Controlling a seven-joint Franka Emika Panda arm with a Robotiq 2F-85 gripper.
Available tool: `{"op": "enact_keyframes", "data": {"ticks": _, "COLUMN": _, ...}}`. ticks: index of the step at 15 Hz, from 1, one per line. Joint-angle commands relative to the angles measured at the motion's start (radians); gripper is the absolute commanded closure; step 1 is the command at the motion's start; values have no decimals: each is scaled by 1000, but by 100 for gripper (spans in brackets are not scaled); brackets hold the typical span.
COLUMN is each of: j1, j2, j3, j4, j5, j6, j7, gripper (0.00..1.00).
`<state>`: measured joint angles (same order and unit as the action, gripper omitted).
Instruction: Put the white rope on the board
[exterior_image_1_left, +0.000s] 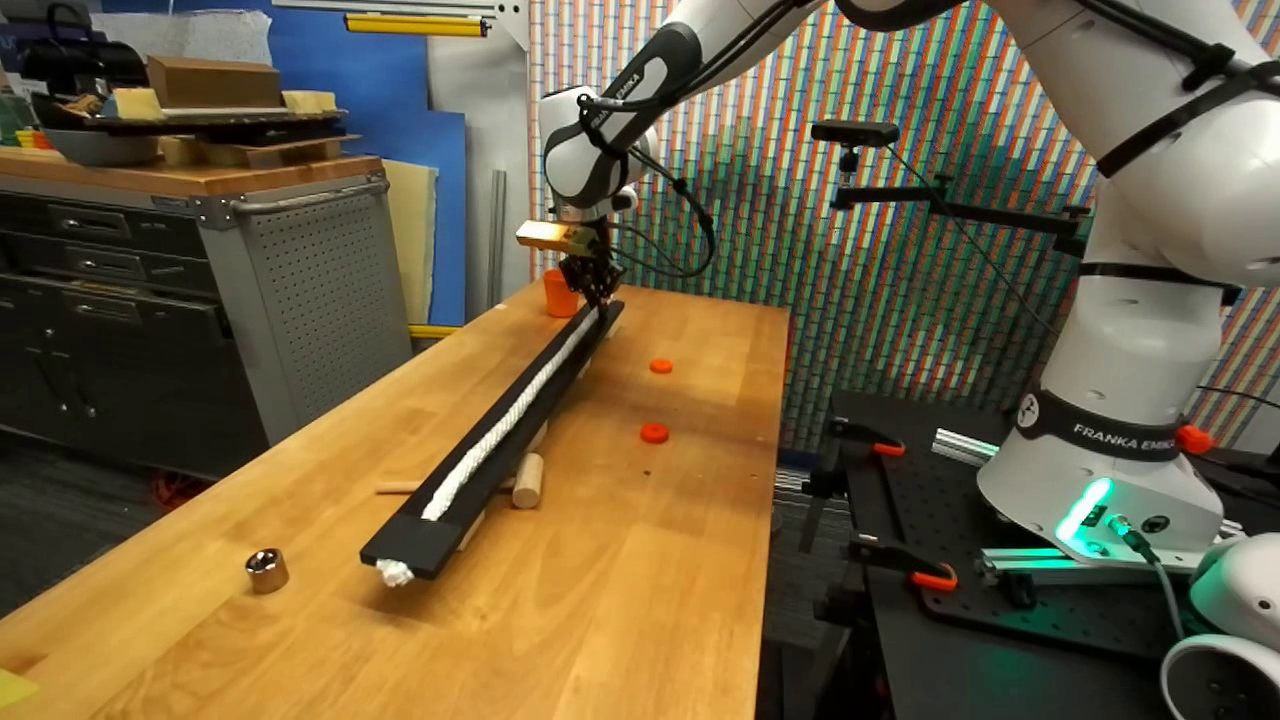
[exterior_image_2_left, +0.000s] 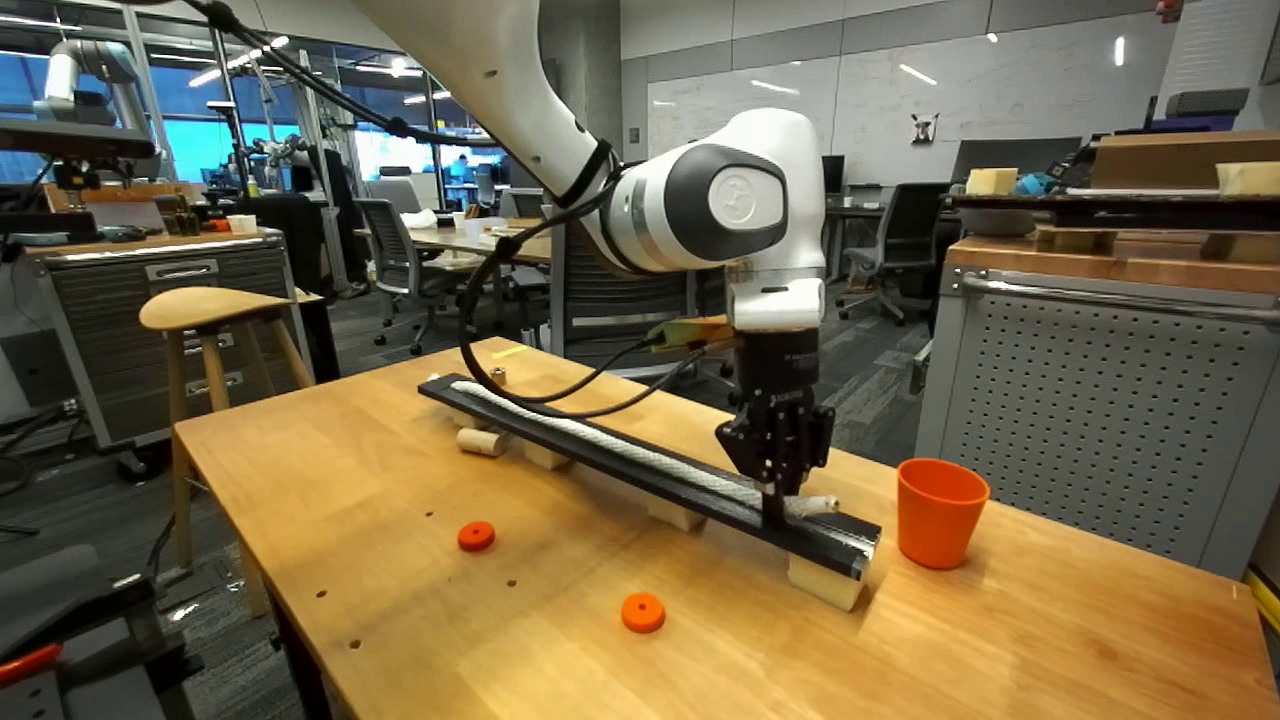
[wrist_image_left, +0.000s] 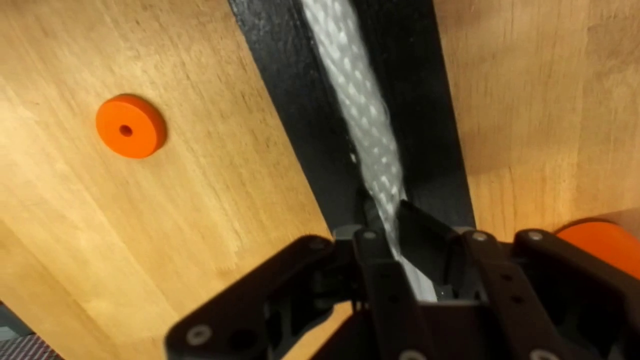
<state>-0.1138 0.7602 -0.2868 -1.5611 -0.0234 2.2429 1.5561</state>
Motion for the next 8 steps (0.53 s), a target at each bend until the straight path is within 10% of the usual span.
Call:
{"op": "enact_keyframes", "data": {"ticks": 1, "j1": 7, "j2": 43, "j3": -25, "j4": 64, "j5": -21, "j6": -38, "j7": 34, "gripper": 96}}
{"op": "enact_keyframes", "data": {"ticks": 5, "j1": -1, "j2": 55, "j3": -14, "j4": 87, "j5": -16, "j6": -67, "j7": 16, "gripper": 96}}
{"op": "enact_keyframes", "data": {"ticks": 6, "j1": -1, "j2": 59, "j3": -14, "j4": 93, "j5": -20, "j6": -82, "j7": 12, "gripper": 60}}
{"op": "enact_keyframes", "data": {"ticks": 8, "j1": -6, "j2": 64, "j3": -8, "j4": 105, "j5": -18, "j6": -93, "j7": 4, "gripper": 52}}
